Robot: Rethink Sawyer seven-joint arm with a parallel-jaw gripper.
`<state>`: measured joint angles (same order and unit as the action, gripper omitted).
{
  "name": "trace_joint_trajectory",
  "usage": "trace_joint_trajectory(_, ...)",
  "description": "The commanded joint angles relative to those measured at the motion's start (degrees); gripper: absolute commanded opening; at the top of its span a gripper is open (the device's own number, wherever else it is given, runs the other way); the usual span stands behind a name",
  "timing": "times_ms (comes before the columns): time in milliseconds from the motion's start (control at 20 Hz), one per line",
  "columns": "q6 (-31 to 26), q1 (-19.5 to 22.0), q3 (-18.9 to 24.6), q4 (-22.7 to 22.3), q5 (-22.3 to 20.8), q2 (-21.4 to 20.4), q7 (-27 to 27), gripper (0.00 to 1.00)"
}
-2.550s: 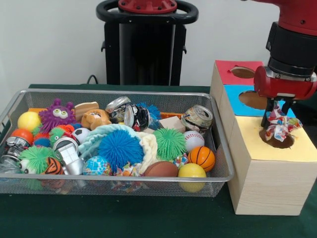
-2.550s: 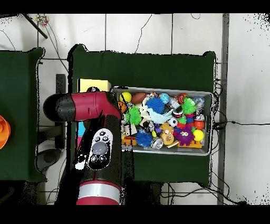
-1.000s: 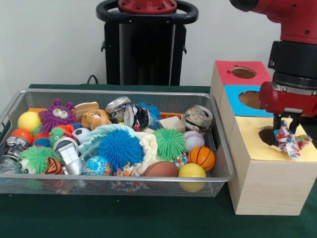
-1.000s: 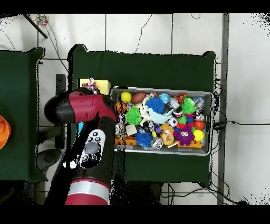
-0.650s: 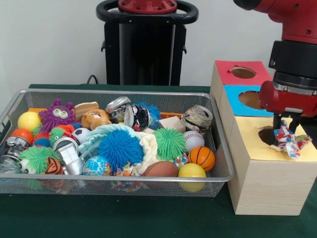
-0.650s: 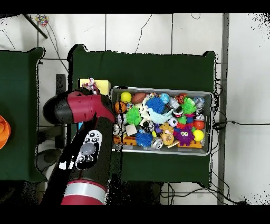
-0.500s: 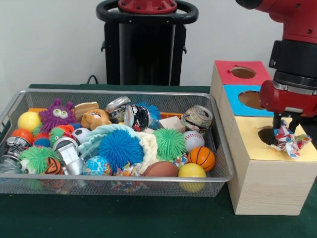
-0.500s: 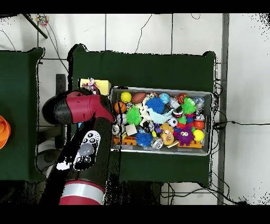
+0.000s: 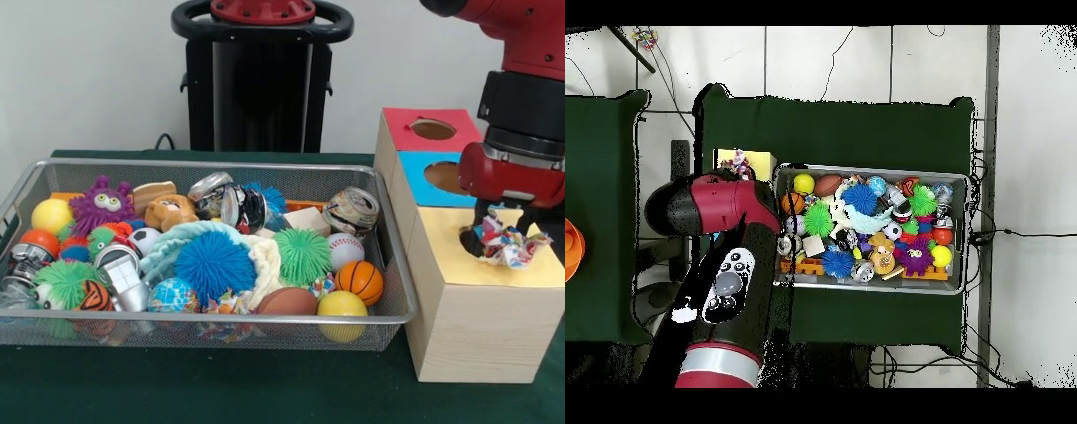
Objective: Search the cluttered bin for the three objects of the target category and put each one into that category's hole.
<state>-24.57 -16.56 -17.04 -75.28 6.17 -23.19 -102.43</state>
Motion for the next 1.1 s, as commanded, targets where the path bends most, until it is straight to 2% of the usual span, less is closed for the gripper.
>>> trace_joint_trajectory(50, -6.66, 2.64, 1.26, -0.45, 2.34, 1.93, -11.68, 1.0)
trace_joint_trajectory(200, -9.85, 3.0, 1.58, -0.47, 2.25, 0.38, -10.57, 1.0)
trace_joint_trajectory(600, -4.81, 5.09, 4.55, -4.0, 1.3, -2.32, -7.29, 1.0)
trace_joint_trajectory(900, -6.35, 6.31, 5.81, -5.45, 1.52, -4.43, -6.67, 1.0)
trace_joint_trajectory(950, -6.46, 6.44, 5.96, -5.98, 1.61, -4.7, -7.38, 0.0)
trace_joint_trajectory(1100, -7.34, 6.77, 6.64, -6.29, 1.92, -4.96, -7.11, 0.0)
